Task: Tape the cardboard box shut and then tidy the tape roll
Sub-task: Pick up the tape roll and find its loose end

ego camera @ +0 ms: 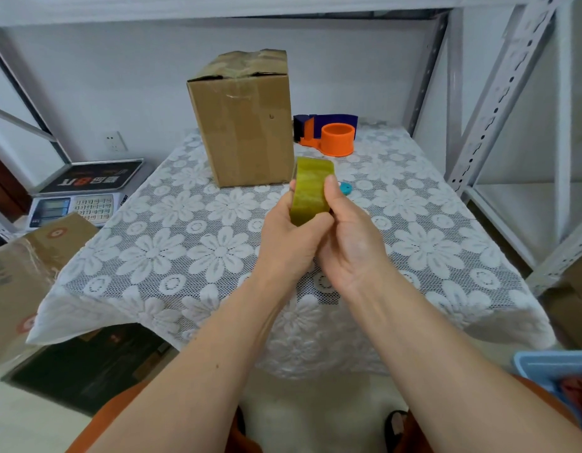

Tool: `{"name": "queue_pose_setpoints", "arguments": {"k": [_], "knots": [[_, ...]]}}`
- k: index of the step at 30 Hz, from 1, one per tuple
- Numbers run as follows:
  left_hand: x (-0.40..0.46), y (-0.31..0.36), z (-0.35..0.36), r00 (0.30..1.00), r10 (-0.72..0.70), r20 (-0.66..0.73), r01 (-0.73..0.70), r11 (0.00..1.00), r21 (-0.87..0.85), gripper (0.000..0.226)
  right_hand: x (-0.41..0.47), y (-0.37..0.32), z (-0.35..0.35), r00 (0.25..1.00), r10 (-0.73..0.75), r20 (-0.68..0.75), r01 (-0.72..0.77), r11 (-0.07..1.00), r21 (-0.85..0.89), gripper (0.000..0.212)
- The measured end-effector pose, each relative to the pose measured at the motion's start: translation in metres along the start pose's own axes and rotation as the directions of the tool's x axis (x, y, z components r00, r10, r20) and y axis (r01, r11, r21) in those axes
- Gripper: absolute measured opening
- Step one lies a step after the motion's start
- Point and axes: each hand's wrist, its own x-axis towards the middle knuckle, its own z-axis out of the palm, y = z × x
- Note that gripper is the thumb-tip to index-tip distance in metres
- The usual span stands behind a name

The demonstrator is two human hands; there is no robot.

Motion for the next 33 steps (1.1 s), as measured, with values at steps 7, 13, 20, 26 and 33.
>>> {"name": "queue_pose_setpoints", "arguments": {"k": [7, 13, 20, 26, 33], "knots": [[0.002, 0.0, -0.001, 1.0, 0.011, -0.002, -0.011, 1.0, 0.019, 0.012, -0.001, -0.001, 0.0, 1.0, 0.0, 0.0, 0.0, 0.999, -0.035, 0.035], [0.004, -0.005, -0.001, 0.998, 0.016, -0.063, -0.015, 1.0, 0.01, 0.026, -0.004, -0.002, 0.002, 0.999, -0.03, 0.025, 0.033, 0.993, -0.115, 0.032], [0.008, 0.007, -0.009, 0.99, -0.052, 0.13, 0.068, 0.989, -0.129, 0.024, -0.002, -0.016, 0.001, 0.994, -0.091, 0.062, 0.101, 0.977, -0.185, 0.032], [0.008, 0.007, -0.005, 0.99, -0.13, -0.06, 0.122, 0.986, -0.115, 0.025, -0.003, -0.015, 0.001, 0.983, -0.185, -0.008, 0.15, 0.817, -0.557, 0.041], [0.016, 0.003, -0.007, 0.963, -0.153, -0.223, 0.127, 0.984, -0.125, 0.033, -0.006, -0.006, -0.007, 0.769, -0.477, 0.426, 0.506, 0.048, -0.861, 0.01]]}}
